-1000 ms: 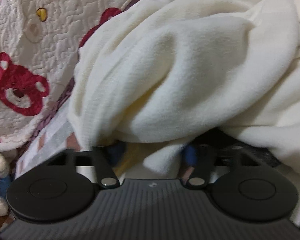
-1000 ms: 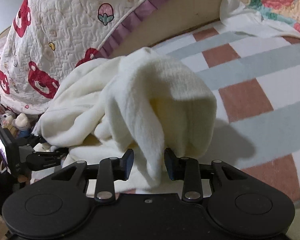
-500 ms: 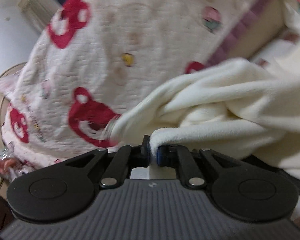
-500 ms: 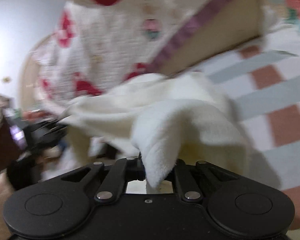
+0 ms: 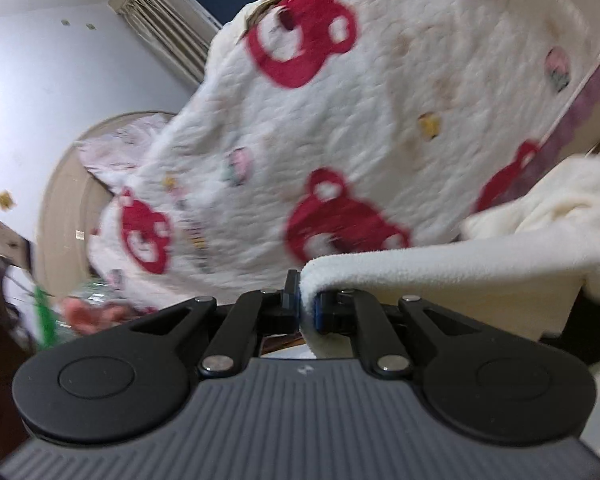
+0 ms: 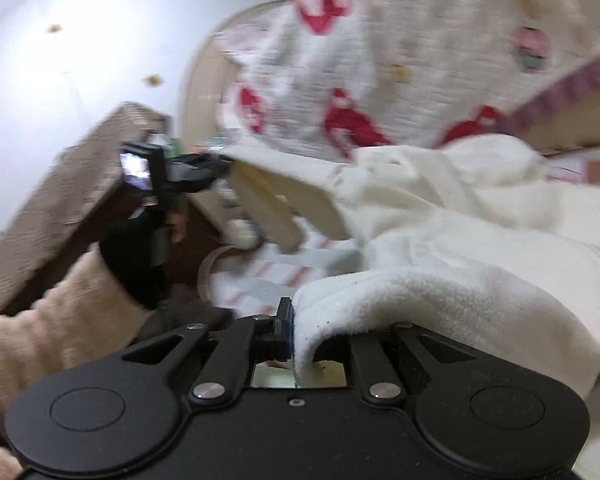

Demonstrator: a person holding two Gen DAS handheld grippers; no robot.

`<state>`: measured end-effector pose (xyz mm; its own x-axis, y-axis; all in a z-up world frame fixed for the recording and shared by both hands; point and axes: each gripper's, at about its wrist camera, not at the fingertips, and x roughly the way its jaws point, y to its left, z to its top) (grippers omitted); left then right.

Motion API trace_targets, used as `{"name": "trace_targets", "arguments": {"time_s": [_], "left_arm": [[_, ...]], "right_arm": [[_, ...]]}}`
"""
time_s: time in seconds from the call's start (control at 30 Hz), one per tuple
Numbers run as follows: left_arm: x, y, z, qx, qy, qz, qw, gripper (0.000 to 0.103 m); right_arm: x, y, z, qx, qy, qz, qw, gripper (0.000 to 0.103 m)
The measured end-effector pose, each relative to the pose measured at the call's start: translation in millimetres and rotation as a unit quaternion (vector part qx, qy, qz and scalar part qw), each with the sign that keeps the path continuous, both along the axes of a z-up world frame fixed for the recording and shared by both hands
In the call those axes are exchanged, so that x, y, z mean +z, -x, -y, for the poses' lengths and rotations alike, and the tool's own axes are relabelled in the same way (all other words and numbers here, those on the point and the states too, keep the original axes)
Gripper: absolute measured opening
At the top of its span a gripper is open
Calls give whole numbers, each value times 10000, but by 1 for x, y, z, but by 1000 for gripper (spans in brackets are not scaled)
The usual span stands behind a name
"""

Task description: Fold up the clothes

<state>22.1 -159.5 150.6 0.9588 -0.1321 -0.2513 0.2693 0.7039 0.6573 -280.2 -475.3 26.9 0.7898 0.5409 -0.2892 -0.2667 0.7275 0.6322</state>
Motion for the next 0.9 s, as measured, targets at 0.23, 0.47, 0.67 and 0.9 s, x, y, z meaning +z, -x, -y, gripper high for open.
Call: {"name": "trace_targets", "arguments": {"time_s": [0.23, 0.47, 0.67, 0.9], "left_arm": [[-5, -53, -74, 1142, -232, 311, 9927, 8], [-103, -85, -123, 1963, 1061, -1634, 9610, 35], [-159, 26, -96, 793, 1638, -2568, 9492, 49], [-172, 98, -43, -760, 2205, -3982, 8872, 56]], "right_arm": [[14, -47, -58, 647, 95, -84, 9978, 10], [6, -105, -163, 1036, 729, -651, 9898, 50], [-25, -93, -110, 154, 657, -1410, 9877, 50], [-17, -28, -8, -1505, 548, -1530, 9752, 51]]}}
